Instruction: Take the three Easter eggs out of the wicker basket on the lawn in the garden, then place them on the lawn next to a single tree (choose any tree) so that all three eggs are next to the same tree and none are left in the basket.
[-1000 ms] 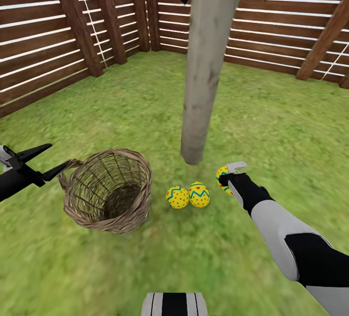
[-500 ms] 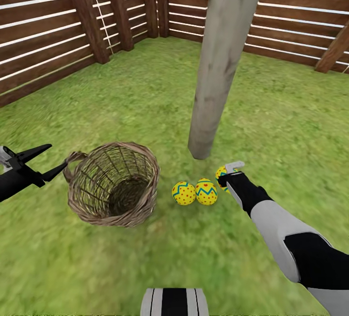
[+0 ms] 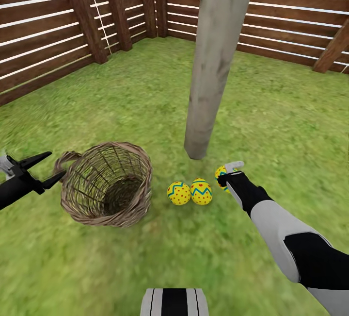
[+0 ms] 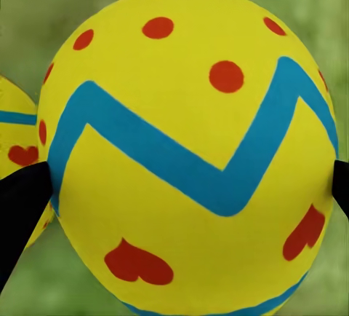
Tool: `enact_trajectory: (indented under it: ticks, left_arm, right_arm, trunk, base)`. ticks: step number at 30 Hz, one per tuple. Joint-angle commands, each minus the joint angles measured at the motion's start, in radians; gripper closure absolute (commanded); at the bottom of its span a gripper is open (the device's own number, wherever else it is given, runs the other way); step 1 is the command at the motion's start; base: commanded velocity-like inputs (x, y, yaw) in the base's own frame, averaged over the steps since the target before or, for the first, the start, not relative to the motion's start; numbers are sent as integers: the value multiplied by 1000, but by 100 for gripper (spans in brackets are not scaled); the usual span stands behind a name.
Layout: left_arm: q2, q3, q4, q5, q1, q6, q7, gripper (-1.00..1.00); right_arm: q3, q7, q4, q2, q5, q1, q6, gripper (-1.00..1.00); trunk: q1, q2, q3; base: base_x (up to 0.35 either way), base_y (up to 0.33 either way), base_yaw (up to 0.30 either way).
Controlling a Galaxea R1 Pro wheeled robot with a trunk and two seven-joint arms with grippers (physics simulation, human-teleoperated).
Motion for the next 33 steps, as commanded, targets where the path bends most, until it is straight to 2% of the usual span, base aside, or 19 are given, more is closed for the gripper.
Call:
enact_trajectory:
  ticks: [1, 3, 7, 11, 13, 14, 17, 18, 21, 22, 33]
  left_arm:
    - [2, 1, 11, -7, -1, 5, -10, -100]
    - [0, 2, 18, -4, 0, 6, -11, -100]
    - [2, 3, 8, 42, -1, 7, -11, -100]
    - [9, 3, -107, 48, -1, 7, -11, -100]
    - [10, 4, -127, 48, -1, 7, -11, -100]
    - [10, 3, -131, 48, -1, 7, -11, -100]
    - [10, 3, -134, 48, -1, 7, -11, -100]
    - [10, 3, -134, 48, -1, 7, -11, -100]
    - [10, 3, -134, 48, -1, 7, -11, -100]
    - [10, 3, -134, 48, -1, 7, -11, -100]
    - [8, 3, -133, 48, -1, 7, -11, -100]
  right_arm:
    - [5, 0, -2, -1, 9, 0, 8, 100]
    - [5, 0, -2, -1, 9, 0, 9, 100]
    - [4, 0, -3, -2, 7, 0, 10, 100]
    - [1, -15, 8, -1, 4, 0, 11, 100]
    - [-2, -77, 12, -1, 2, 0, 5, 100]
    - [-4, -132, 12, -1, 0, 0, 1, 100]
    - [-6, -179, 14, -1, -5, 0, -15, 100]
    - [-8, -183, 14, -1, -5, 0, -30, 100]
    - [-5, -185, 13, 4, -5, 0, -163, 100]
    - [-6, -185, 12, 4, -5, 0, -174, 100]
    - [4, -168, -4, 5, 3, 1, -174, 100]
  trunk:
    - [0, 0, -1]
    - [0, 0, -1]
    - [2, -1, -16]
    - [3, -2, -32]
    - [4, -3, -39]
    - [5, -3, -43]
    - [6, -4, -55]
    - [7, -4, -59]
    - [8, -4, -70]
    - [8, -5, -74]
    - [13, -7, -117]
  base:
    - [0, -3, 0]
    - [0, -1, 133]
    - [0, 0, 145]
    - [0, 0, 7]
    - [0, 0, 0]
    - [0, 0, 0]
    - [0, 0, 0]
    - [0, 0, 0]
    - [0, 0, 0]
    - [0, 0, 0]
    - [0, 0, 0]
